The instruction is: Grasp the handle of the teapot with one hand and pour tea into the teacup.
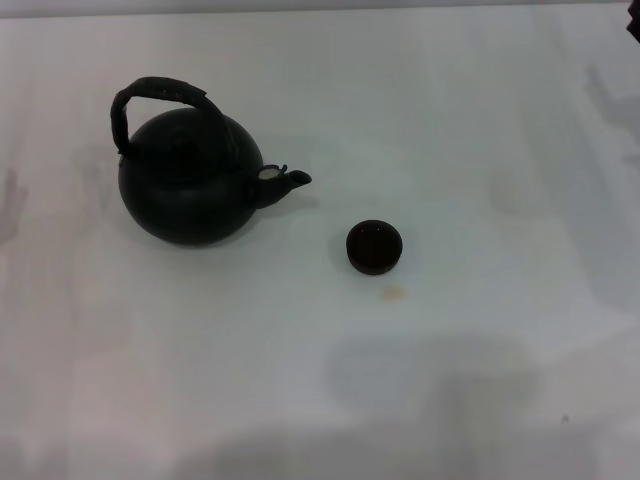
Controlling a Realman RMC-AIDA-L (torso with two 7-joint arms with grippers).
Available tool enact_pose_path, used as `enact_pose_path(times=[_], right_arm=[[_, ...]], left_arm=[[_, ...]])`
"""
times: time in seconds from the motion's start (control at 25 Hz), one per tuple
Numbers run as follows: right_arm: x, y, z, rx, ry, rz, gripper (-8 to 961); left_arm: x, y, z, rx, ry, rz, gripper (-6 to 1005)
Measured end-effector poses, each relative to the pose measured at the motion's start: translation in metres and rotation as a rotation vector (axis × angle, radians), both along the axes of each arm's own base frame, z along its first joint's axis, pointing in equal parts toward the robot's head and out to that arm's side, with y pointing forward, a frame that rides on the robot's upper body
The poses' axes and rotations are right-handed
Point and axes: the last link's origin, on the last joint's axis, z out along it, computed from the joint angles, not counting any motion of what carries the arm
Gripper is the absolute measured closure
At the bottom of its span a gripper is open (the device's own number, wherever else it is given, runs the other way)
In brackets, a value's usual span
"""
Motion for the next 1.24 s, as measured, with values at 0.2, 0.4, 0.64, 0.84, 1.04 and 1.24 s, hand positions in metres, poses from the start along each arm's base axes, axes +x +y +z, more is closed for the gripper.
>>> enact_pose_path(times=[0.2, 0.4, 0.64, 0.84, 1.04, 1.24], right_arm=[[0.008, -0.007, 0.002, 0.003, -0.002, -0.019, 88], [0.009, -0.009, 0.002, 0.005, -0.004, -0.023, 88], [0.010, -0.007, 0.003, 0.011, -0.001, -0.036, 88], [0.011, -0.004, 0.003, 0.006, -0.005, -0.051, 88], [0.011, -0.001, 0.005, 0.006, -0.014, -0.058, 88], [0.011, 0.000, 0.006, 0.011, -0.017, -0.056, 88]], left_arm=[[0.003, 0.008, 0.002, 0.005, 0.005, -0.012, 113], [0.005, 0.014, 0.005, 0.018, 0.001, -0.017, 113], [0.007, 0.020, 0.007, 0.032, 0.000, -0.022, 113], [0.007, 0.023, 0.010, 0.044, -0.004, -0.016, 113], [0.007, 0.025, 0.011, 0.045, -0.003, -0.014, 113], [0.007, 0.026, 0.011, 0.044, 0.001, -0.015, 113]])
